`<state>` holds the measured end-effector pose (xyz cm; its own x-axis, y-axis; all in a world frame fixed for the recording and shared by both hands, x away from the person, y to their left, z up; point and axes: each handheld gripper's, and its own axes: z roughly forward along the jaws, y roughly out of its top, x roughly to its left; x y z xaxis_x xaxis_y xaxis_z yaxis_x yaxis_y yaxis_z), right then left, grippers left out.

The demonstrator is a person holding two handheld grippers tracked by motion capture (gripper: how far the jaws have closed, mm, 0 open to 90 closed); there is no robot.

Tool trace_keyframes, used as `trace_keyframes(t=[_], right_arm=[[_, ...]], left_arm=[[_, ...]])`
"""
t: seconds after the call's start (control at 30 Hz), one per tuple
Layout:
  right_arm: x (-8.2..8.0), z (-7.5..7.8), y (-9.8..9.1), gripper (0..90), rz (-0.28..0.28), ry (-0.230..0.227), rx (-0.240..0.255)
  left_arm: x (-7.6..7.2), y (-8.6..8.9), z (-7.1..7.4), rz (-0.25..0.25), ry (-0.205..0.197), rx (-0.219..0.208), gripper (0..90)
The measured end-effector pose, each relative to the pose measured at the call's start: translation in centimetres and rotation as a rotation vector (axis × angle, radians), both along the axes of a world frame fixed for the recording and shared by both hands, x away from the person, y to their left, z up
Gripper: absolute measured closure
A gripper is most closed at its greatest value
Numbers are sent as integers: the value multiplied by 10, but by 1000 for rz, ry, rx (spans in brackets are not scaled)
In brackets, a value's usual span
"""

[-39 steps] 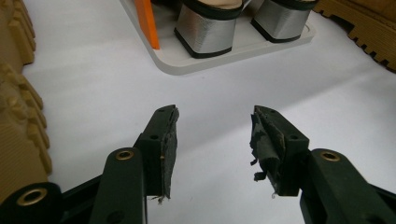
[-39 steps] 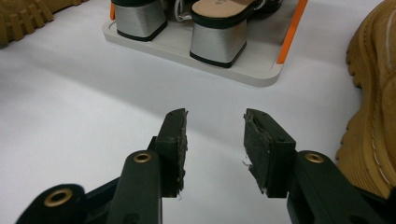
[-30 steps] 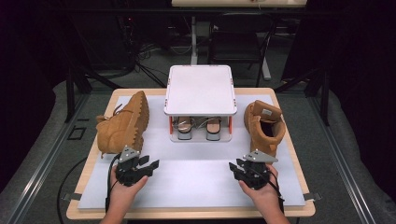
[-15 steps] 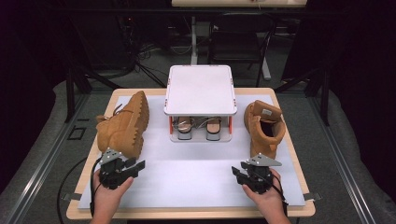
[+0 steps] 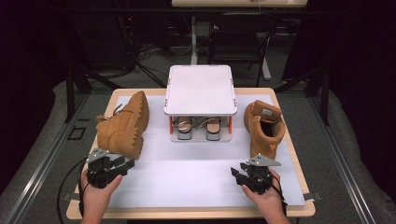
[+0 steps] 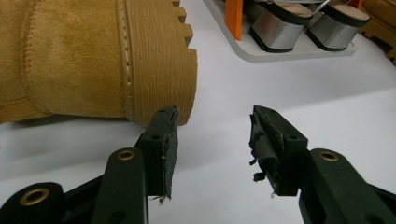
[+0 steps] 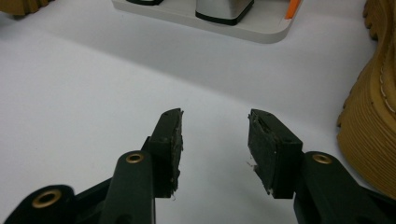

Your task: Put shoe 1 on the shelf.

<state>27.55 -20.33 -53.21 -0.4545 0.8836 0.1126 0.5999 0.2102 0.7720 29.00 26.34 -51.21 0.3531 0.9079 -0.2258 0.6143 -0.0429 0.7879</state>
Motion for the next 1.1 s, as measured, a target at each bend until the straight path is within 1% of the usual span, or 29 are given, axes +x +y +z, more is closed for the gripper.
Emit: trace_keyframes(t=[0.07, 0.1, 0.2, 0.27, 0.33, 0.37, 0.47, 0.53, 0.57, 0.6, 0.63, 0.7, 0.73, 0.83, 0.93, 1.0, 1.1], right_arm=[[0, 0, 0, 538, 1, 5, -4], [0, 0, 0, 528, 3, 9, -8], [0, 0, 1, 512, -1, 10, -7], [1, 0, 1, 500, -2, 13, -1], [1, -1, 1, 494, 0, 18, -2], [1, -1, 1, 489, 0, 20, -10], [2, -1, 2, 476, 3, 26, -12], [2, -2, 2, 474, 1, 26, -11], [2, -2, 2, 474, 1, 26, -11], [2, -2, 3, 469, -1, 22, -15], [2, -2, 3, 466, 0, 22, -11], [2, -2, 2, 463, -2, 23, -11], [3, -2, 2, 463, -2, 26, -12], [3, -2, 2, 458, -4, 27, -13], [4, -3, 1, 453, -6, 32, -10], [4, -4, 1, 450, -4, 37, -10], [4, -5, 0, 450, -7, 40, -14]], left_arm=[[0, 1, 2, 1, 4, 7, 500], [0, 2, 2, 7, -3, 12, 492], [2, 4, 5, 10, 0, -11, 464], [5, 6, 7, 9, -2, 9, 448], [7, 9, 11, 20, -7, 13, 447], [8, 10, 13, 25, -6, 19, 446], [12, 15, 17, 31, 8, 20, 443], [17, 20, 21, 42, 11, 34, 443], [17, 20, 21, 42, 11, 34, 442], [22, 27, 24, 53, 24, 36, 441], [24, 29, 25, 58, 26, 41, 434], [30, 33, 27, 76, 43, 79, 428], [33, 35, 28, 81, 52, 87, 425], [41, 40, 30, 90, 78, 76, 398], [46, 43, 32, 111, 82, 71, 377], [48, 45, 32, 114, 95, 70, 371], [51, 47, 32, 123, 111, 51, 365]])
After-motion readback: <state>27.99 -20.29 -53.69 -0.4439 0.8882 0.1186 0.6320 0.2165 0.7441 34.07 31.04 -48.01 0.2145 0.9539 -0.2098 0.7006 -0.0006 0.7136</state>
